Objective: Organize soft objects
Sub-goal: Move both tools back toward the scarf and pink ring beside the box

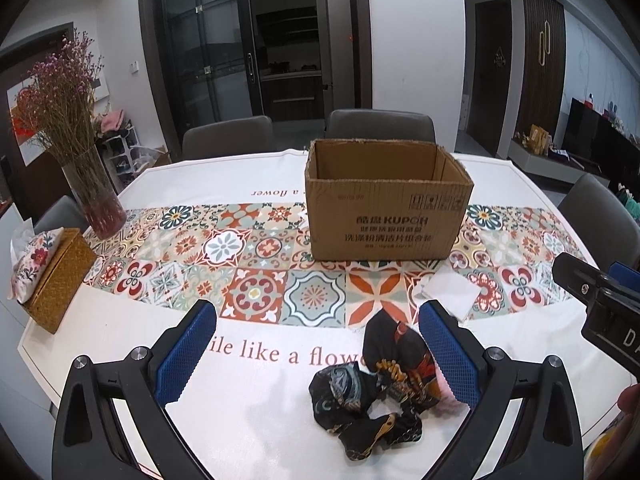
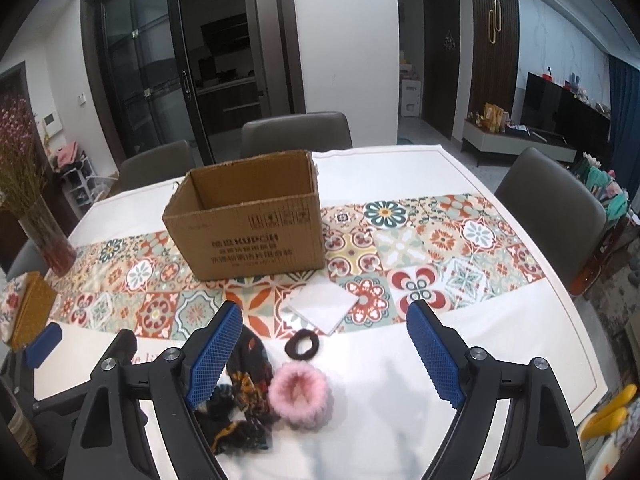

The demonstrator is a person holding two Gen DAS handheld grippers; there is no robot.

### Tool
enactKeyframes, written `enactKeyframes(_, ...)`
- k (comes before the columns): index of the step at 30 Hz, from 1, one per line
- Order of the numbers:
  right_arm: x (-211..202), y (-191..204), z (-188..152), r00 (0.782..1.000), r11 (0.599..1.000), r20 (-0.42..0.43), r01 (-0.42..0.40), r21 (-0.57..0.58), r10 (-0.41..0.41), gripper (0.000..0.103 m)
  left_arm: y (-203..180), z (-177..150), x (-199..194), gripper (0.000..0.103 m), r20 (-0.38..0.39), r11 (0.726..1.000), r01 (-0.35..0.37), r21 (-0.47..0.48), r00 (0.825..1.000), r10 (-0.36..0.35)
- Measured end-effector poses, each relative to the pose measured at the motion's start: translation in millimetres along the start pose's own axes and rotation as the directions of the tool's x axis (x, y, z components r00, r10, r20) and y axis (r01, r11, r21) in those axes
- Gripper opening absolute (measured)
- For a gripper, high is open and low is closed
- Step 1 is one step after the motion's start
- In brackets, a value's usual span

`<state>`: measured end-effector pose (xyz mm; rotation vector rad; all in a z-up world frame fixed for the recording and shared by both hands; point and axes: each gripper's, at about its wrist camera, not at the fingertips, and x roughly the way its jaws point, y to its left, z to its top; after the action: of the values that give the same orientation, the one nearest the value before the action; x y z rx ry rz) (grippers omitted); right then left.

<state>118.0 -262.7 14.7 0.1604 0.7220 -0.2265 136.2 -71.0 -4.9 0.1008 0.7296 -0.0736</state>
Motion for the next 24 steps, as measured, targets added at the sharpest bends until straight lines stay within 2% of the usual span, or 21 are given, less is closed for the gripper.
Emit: enactKeyframes(24, 38.7, -1.8, -52.0, 0.994, 1.0, -0.111, 0.012, -0.004, -0.013, 0.085, 1.3, -49.4, 37.8, 0.103, -0.109, 0.999, 0.012, 0.034, 0.994, -0.008)
